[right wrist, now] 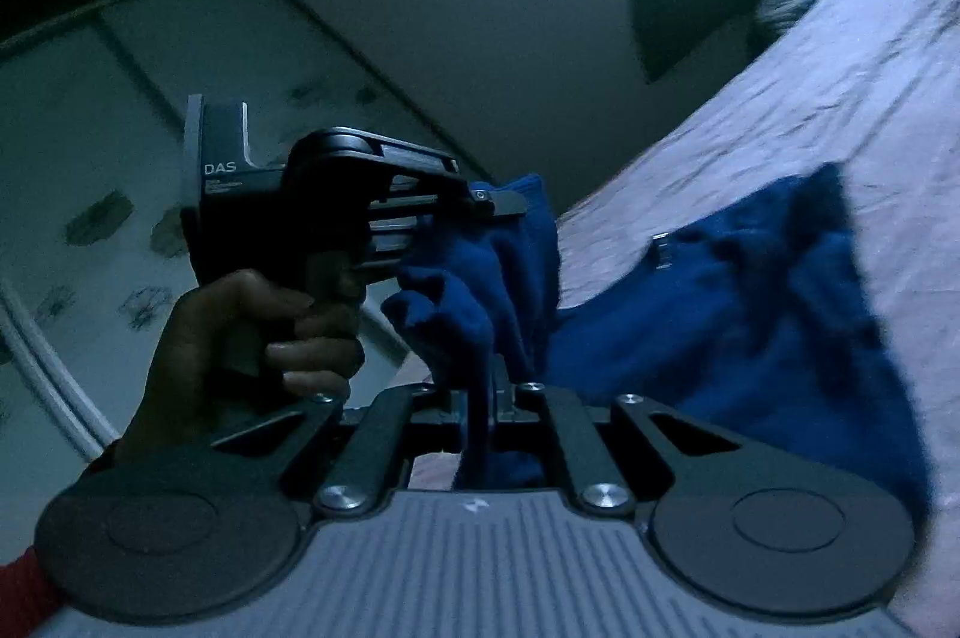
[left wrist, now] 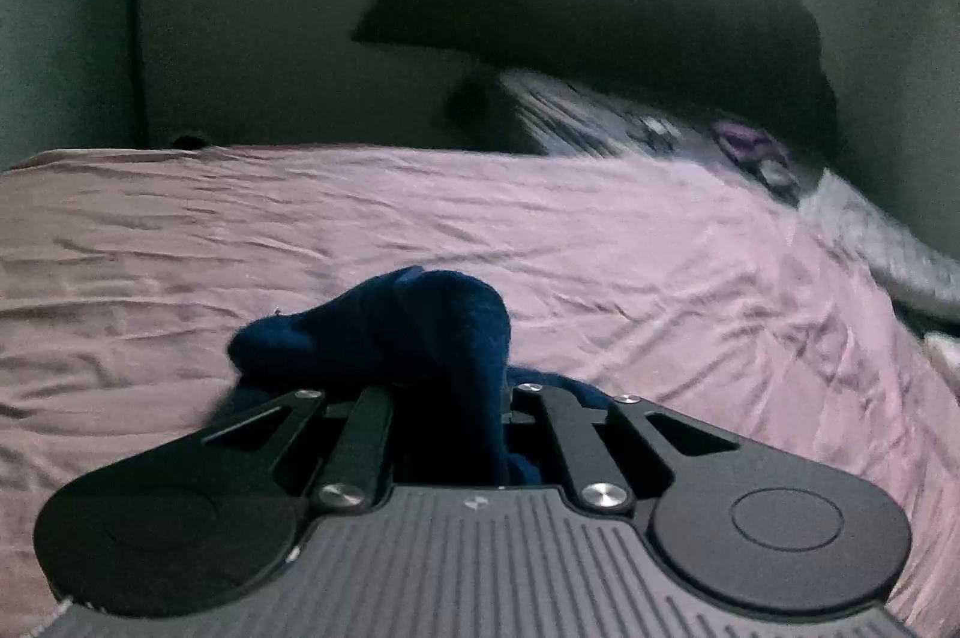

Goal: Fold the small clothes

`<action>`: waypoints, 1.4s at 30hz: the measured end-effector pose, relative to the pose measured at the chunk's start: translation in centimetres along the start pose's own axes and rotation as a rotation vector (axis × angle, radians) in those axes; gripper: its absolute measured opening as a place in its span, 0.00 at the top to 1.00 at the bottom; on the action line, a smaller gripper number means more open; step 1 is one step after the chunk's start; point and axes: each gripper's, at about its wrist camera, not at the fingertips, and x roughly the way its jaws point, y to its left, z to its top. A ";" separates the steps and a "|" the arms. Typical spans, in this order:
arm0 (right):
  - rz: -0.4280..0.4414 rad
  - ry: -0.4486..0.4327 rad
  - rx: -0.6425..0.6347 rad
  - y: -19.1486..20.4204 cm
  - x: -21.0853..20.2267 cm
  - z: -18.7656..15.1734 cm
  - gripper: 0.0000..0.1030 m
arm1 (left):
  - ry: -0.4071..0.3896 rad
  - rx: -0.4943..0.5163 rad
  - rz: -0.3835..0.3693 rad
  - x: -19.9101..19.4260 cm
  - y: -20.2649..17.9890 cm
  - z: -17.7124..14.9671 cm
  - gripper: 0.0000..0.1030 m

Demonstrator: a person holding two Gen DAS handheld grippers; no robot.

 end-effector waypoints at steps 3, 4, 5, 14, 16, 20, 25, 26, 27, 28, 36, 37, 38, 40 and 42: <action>-0.035 -0.013 0.041 -1.6 -1.2 0.0 0.95 | 0.031 0.037 -0.017 2.0 -2.0 -1.0 0.92; -0.046 -0.015 0.048 -2.1 -1.6 0.1 0.95 | 0.039 0.055 -0.019 2.6 -2.8 -1.4 0.92; -0.056 -0.016 0.054 -2.5 -2.1 0.1 0.95 | 0.049 0.073 -0.021 3.2 -3.4 -1.9 0.92; -0.133 0.014 0.091 -4.5 -4.2 -0.4 0.95 | 0.102 0.150 -0.002 6.5 -6.4 -4.6 0.92; -0.140 0.022 0.101 -4.7 -4.3 -0.7 0.95 | 0.098 0.168 0.008 6.5 -6.7 -4.8 0.91; -0.162 0.027 0.100 -4.9 -4.0 -0.6 0.95 | 0.107 0.170 0.007 6.6 -6.8 -4.7 0.87; -0.188 0.034 0.118 -5.4 -3.7 -0.6 0.94 | 0.109 0.171 -0.001 6.6 -7.3 -4.7 0.76; -0.193 0.035 0.120 -5.4 -3.7 -0.6 0.94 | 0.107 0.173 -0.002 6.5 -7.4 -4.8 0.74; -0.197 0.036 0.119 -5.4 -3.8 -0.6 0.94 | 0.106 0.177 0.000 6.4 -7.5 -4.8 0.72; -0.200 0.038 0.116 -5.4 -3.8 -0.6 0.94 | 0.106 0.179 0.002 6.4 -7.6 -4.8 0.70; -0.239 0.053 0.113 -5.3 -3.9 -0.6 0.94 | 0.075 0.197 -0.014 5.0 -8.3 -4.8 0.37; -0.247 0.055 0.114 -5.3 -3.9 -0.6 0.94 | 0.069 0.199 -0.015 4.8 -8.4 -4.8 0.36; -0.253 0.059 0.114 -5.3 -3.9 -0.6 0.93 | 0.064 0.201 -0.016 4.6 -8.4 -4.7 0.35; -0.263 0.064 0.112 -5.2 -4.1 -0.6 0.92 | 0.060 0.202 -0.020 4.1 -8.5 -4.6 0.35; -0.291 0.068 0.100 -5.0 -4.2 -0.6 0.86 | 0.046 0.195 -0.020 3.4 -8.0 -4.2 0.33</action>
